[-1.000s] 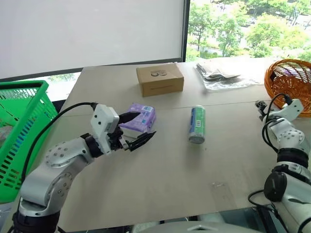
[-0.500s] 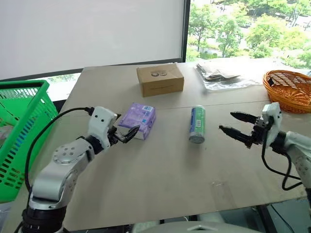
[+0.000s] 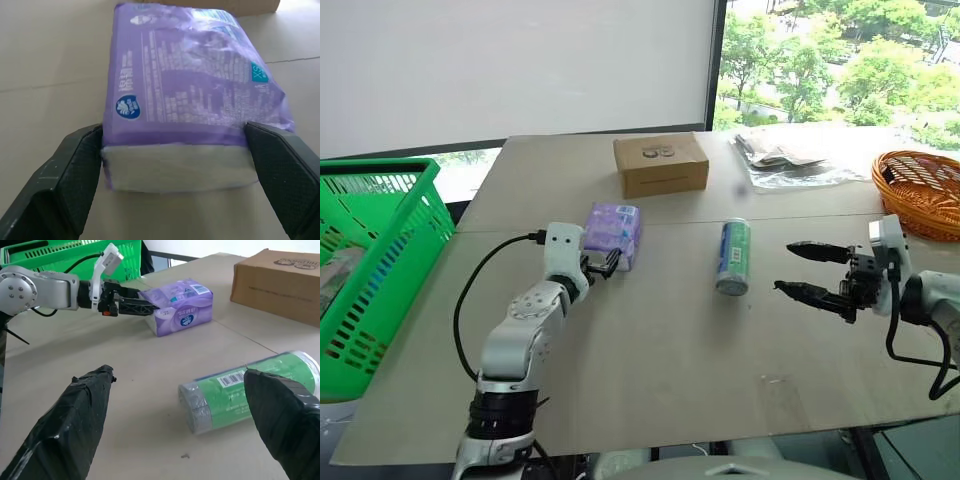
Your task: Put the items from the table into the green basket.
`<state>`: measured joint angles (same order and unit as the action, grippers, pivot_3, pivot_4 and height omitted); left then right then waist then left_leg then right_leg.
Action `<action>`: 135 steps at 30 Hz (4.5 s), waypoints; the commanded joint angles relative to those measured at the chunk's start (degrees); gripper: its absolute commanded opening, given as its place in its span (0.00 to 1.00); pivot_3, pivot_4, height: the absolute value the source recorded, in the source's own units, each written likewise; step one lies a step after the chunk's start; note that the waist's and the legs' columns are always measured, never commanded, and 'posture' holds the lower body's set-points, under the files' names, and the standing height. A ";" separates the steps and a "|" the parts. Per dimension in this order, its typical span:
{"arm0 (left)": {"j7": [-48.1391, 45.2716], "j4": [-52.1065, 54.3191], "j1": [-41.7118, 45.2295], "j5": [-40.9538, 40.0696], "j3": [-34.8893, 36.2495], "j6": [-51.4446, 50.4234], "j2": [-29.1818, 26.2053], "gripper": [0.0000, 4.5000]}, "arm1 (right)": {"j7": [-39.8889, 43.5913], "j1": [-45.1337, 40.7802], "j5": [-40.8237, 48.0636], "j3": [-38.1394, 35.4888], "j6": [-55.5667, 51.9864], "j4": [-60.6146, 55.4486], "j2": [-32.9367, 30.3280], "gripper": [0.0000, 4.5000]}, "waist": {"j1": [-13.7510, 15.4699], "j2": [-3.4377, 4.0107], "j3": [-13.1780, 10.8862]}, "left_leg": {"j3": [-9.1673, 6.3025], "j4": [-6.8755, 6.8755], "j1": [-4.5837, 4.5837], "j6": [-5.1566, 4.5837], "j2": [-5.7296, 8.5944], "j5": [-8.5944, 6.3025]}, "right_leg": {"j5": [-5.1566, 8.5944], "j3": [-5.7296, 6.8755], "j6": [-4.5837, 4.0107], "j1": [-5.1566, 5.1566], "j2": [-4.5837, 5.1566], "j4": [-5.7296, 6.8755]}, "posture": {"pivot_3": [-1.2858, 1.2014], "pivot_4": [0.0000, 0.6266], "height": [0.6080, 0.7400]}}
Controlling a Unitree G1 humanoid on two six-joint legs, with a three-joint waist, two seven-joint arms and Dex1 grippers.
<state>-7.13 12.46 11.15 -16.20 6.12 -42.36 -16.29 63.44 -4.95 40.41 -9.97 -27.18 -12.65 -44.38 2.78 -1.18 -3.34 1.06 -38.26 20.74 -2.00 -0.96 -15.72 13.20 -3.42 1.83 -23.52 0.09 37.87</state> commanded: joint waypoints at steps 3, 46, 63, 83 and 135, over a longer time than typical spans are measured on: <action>3.87 -4.45 1.09 -0.49 5.06 -4.93 2.09 0.94 | -0.50 0.05 -0.42 -1.81 1.87 -1.35 0.67 1.00 | -0.35 0.16 0.10 | -0.01 -0.01 -0.04 0.00 0.03 0.00 | 0.11 0.00 -0.19 0.04 -0.01 0.03 | 0.56 0.04 1.00; 0.33 -23.59 -0.56 8.41 44.16 14.26 -32.34 0.63 | -5.08 -22.99 9.67 4.99 -7.87 -4.94 11.10 1.00 | 6.16 -0.83 -0.01 | -1.37 0.09 1.42 0.47 0.17 -0.29 | -0.09 1.93 -0.62 -0.60 1.65 -0.59 | 0.62 0.02 1.00; -33.23 4.63 -3.42 -14.85 23.03 13.44 -31.35 0.99 | -19.19 -10.37 -11.59 8.54 -4.36 -6.53 7.72 1.00 | 6.51 -0.80 1.16 | -1.06 0.19 2.23 0.45 0.30 -0.26 | -0.11 3.43 -0.63 -1.02 2.69 -1.01 | 0.60 0.01 1.00; -21.49 -10.29 24.09 -1.69 -14.06 4.59 -1.67 0.99 | -27.02 4.67 -8.98 -0.55 -8.62 -18.54 7.56 1.00 | -1.07 0.17 1.34 | -1.20 -0.79 1.63 0.07 0.37 -0.09 | -0.26 3.58 -0.31 -0.02 1.50 -0.71 | 0.51 0.01 1.00; -59.26 18.49 -27.15 -35.46 46.84 1.37 -38.47 1.00 | -46.66 -20.57 -20.96 17.94 -36.51 5.53 30.65 0.46 | 0.89 0.47 0.66 | -1.18 0.18 0.22 0.20 0.22 -0.06 | 0.21 2.23 -0.67 -0.14 0.91 -0.15 | 0.61 0.00 1.00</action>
<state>-66.45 30.73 -16.64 -50.46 51.32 -41.14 -53.75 15.98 -25.62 20.21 7.28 -65.54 -5.82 -12.92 3.67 -0.71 -2.69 -0.12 -38.09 20.96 -1.80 -0.74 -15.78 13.42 -1.20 1.17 -23.66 1.00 37.71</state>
